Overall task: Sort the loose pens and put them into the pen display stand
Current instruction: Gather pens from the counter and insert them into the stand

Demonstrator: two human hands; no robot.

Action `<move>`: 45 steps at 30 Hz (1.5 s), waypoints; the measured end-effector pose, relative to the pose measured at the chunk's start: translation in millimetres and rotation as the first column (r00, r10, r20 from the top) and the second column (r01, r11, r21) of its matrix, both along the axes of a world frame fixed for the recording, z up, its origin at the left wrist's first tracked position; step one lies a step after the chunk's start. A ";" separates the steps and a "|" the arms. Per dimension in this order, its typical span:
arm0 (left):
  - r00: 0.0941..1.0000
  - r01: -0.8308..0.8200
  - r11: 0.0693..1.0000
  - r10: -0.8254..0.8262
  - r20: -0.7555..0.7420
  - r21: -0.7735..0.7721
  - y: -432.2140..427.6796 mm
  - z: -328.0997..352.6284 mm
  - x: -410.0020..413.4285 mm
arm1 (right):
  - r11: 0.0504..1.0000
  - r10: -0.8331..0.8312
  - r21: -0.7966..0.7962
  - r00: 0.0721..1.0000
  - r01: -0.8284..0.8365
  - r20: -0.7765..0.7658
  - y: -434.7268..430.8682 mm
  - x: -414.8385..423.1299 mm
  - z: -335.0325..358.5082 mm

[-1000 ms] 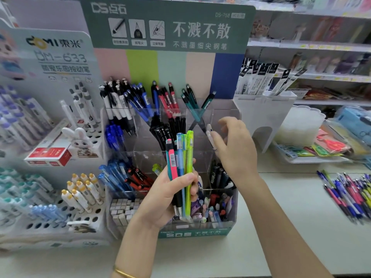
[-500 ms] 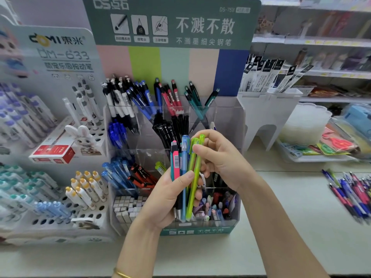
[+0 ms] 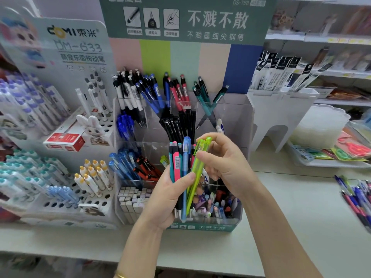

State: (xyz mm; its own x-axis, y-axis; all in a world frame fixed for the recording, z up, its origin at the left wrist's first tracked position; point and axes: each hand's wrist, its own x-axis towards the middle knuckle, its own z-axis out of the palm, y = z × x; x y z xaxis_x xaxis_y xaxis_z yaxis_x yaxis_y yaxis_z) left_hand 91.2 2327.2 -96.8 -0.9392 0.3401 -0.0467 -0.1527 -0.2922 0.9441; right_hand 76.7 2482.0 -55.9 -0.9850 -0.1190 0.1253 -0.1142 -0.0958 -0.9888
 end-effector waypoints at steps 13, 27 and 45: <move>0.987 -0.150 0.987 0.152 0.046 -0.053 3.9 -6.3 26.7 | 0.993 0.018 0.119 1.000 -0.018 0.002 -4.8 16.2 -8.5; 0.873 -0.488 0.866 0.486 -0.054 -0.110 -72.0 1.1 1.3 | 0.990 -0.136 -0.024 0.991 0.137 0.018 -60.8 4.6 -15.2; 0.945 0.317 0.914 -0.327 -0.002 0.255 -120.8 -15.5 -37.1 | 0.150 -0.425 0.785 0.756 0.601 -0.498 -123.1 -11.1 -58.2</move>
State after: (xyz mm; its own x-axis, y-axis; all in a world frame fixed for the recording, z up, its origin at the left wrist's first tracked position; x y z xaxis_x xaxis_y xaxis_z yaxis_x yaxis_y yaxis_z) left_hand 54.0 2206.5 -112.3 -0.7760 0.6292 0.0436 -0.3139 -0.4452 0.8386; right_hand 65.6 2358.9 -114.0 -0.8487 0.2894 0.4428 0.1127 0.9168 -0.3831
